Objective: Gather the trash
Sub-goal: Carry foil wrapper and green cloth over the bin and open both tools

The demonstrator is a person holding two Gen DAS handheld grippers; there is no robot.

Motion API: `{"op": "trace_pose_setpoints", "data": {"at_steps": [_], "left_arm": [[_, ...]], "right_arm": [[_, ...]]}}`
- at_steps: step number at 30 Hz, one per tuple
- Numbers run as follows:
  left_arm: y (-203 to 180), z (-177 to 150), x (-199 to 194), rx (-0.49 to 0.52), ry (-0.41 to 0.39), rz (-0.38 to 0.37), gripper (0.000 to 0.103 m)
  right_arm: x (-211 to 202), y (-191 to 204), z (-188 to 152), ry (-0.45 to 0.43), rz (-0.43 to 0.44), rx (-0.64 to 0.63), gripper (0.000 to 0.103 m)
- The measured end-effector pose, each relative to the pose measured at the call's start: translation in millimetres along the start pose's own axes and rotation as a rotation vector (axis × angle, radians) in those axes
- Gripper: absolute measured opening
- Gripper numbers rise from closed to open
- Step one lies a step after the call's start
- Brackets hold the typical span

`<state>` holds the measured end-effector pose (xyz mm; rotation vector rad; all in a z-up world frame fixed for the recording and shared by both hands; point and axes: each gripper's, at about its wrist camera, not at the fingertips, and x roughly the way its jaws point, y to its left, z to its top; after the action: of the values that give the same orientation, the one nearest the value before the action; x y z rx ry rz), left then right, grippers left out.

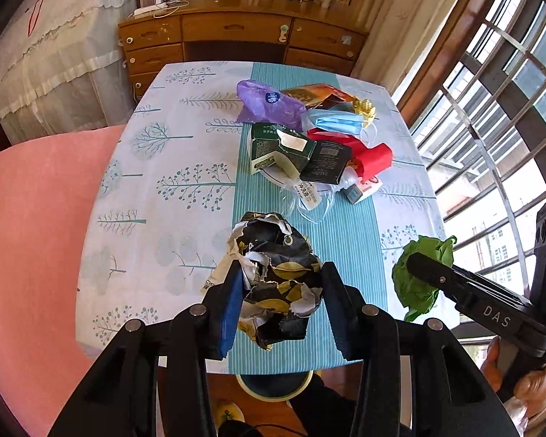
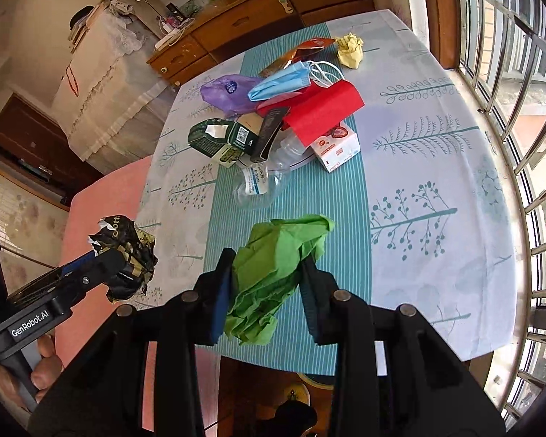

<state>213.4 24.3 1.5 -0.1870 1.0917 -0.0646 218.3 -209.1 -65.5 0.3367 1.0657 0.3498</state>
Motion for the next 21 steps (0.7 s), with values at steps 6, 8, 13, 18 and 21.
{"op": "trace_pose_setpoints", "data": {"at_steps": [6,8,13,18,21], "left_arm": [[5,-34,-46,0.061,-0.039,-0.035,0.042],[9,-48,-62,0.081,-0.056,-0.048,0.042],[22,-84,-93,0.136,-0.090,-0.068,0.042],[35,-118,-109,0.183,-0.087,-0.091,0.042],[42,-139,-113,0.215,-0.070,-0.108,0.042]], "right_arm": [[-31,27,-42,-0.055,-0.027,0.005,0.031],[-40,36,-57,-0.067,-0.037,0.013,0.031],[-62,60,-96,-0.108,-0.076,0.012,0.031],[-81,85,-143,-0.151,-0.119,0.000,0.031],[-88,97,-172,-0.167,-0.142,0.001,0.031]]}}
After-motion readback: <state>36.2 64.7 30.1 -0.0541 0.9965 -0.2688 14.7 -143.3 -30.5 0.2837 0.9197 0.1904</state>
